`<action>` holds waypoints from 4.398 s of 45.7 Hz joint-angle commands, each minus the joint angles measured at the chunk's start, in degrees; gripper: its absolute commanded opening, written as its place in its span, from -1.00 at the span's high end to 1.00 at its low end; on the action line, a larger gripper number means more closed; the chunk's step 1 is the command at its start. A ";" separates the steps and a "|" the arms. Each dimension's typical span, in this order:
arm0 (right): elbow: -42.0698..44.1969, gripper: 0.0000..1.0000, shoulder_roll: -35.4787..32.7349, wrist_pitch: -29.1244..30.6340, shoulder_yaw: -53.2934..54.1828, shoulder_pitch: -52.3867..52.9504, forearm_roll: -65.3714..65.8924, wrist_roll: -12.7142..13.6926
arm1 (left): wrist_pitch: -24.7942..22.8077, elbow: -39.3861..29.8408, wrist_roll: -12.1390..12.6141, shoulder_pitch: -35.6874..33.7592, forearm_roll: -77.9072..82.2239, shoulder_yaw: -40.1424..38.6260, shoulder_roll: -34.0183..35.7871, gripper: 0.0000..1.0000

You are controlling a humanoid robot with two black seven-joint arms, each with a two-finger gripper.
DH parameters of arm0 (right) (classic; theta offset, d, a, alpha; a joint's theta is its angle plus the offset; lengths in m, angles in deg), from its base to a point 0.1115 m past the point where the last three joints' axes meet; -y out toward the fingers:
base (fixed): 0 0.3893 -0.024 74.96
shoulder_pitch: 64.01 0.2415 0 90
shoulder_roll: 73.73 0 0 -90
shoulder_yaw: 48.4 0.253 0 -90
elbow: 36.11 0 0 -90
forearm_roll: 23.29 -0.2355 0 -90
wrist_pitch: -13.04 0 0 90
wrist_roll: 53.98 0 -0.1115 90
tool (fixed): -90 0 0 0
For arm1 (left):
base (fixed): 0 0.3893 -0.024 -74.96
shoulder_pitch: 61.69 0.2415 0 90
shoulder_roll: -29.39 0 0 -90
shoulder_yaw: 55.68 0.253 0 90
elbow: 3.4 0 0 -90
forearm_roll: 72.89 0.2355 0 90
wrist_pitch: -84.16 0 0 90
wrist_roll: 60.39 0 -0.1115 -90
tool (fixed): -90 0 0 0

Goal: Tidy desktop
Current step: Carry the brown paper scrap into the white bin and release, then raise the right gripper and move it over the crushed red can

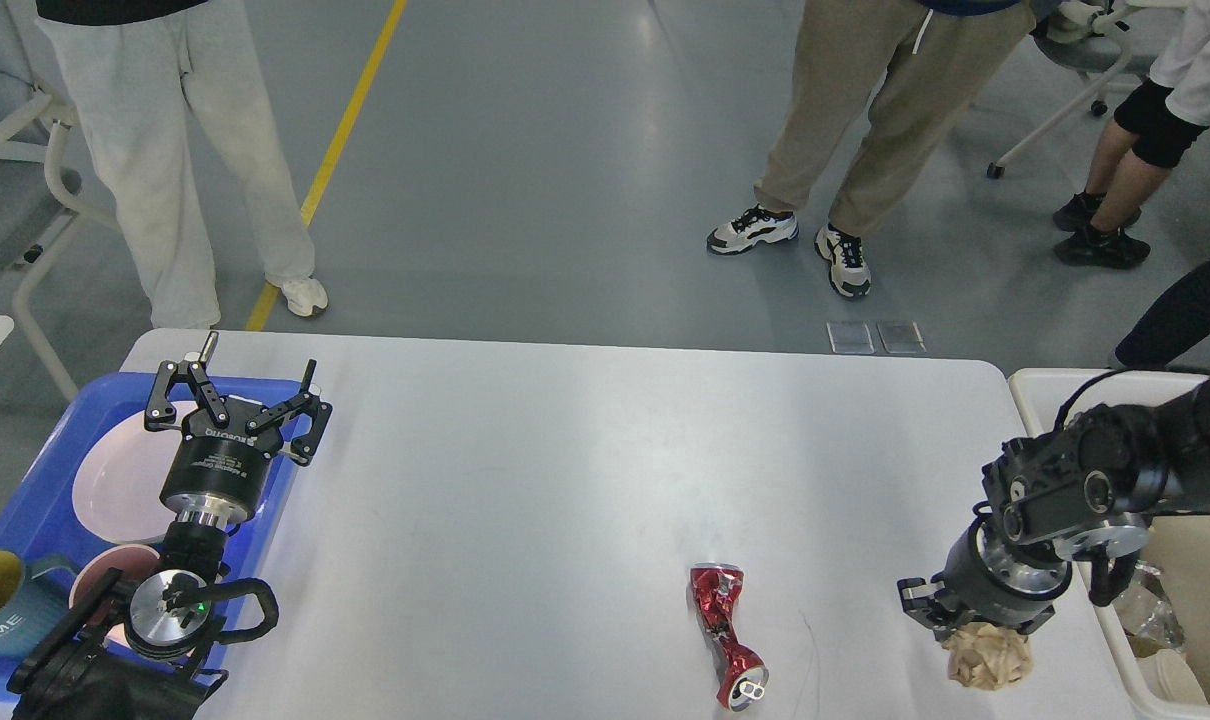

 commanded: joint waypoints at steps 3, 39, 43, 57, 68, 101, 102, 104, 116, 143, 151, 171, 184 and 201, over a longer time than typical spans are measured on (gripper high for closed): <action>-9.75 1.00 -0.40 11.10 -6.65 21.16 -2.46 -0.10 | 0.00 0.00 0.00 0.00 0.00 -0.01 0.00 -0.93; 2.00 1.00 -15.25 7.51 -17.82 20.16 -6.16 -0.36 | 0.00 0.00 -0.01 0.09 0.00 -0.01 0.00 -0.93; 11.93 1.00 -17.36 6.55 -16.15 10.49 -6.25 -0.45 | 0.00 0.00 -0.01 0.00 0.00 0.08 0.00 -0.93; 45.67 1.00 -20.01 -15.59 9.41 -34.68 -6.16 -0.27 | 0.00 0.00 -0.01 0.00 0.00 -0.01 0.00 -0.93; 76.70 1.00 -7.01 -17.19 19.18 -59.57 -6.33 -0.19 | 0.00 0.00 -0.01 0.00 0.00 -0.01 0.00 -0.93; 82.26 -1.00 -2.69 -23.86 20.50 -65.91 -7.04 -0.10 | 0.09 0.00 -0.01 0.00 0.00 -0.01 0.00 -0.93; 82.18 -1.00 -2.69 -24.39 20.59 -66.00 -7.04 -0.19 | 0.09 0.00 -0.01 0.00 0.00 -0.01 0.00 -0.93; 82.09 -1.00 -2.60 -25.18 20.59 -66.26 -7.04 -0.27 | 0.09 0.00 -0.01 0.00 0.00 -0.01 0.00 -0.93; 82.09 -1.00 -2.86 -25.27 20.41 -66.35 -7.04 -0.36 | 0.09 0.00 -0.01 0.00 0.00 -0.01 0.00 -0.93; 48.54 -1.00 -14.72 -19.30 11.46 -39.48 4.82 1.83 | 0.09 0.00 -0.01 0.00 0.00 -0.01 0.00 -0.93; 28.76 -1.00 -15.00 -13.77 -3.65 -16.46 5.27 2.80 | 0.09 0.00 -0.01 0.00 0.00 0.08 0.00 -0.93; 6.52 -1.00 -1.81 29.48 -10.79 30.31 4.65 2.80 | 0.09 0.00 -0.01 0.00 0.00 -0.01 0.00 -0.93; -15.11 -0.93 1.18 27.90 -7.45 51.94 3.95 1.92 | 0.09 0.00 -0.01 0.00 0.00 -0.01 0.00 -0.93; -16.35 -0.93 1.44 27.11 -7.54 53.27 -0.53 1.83 | 0.09 0.00 -0.01 0.00 0.00 -0.01 0.00 -0.93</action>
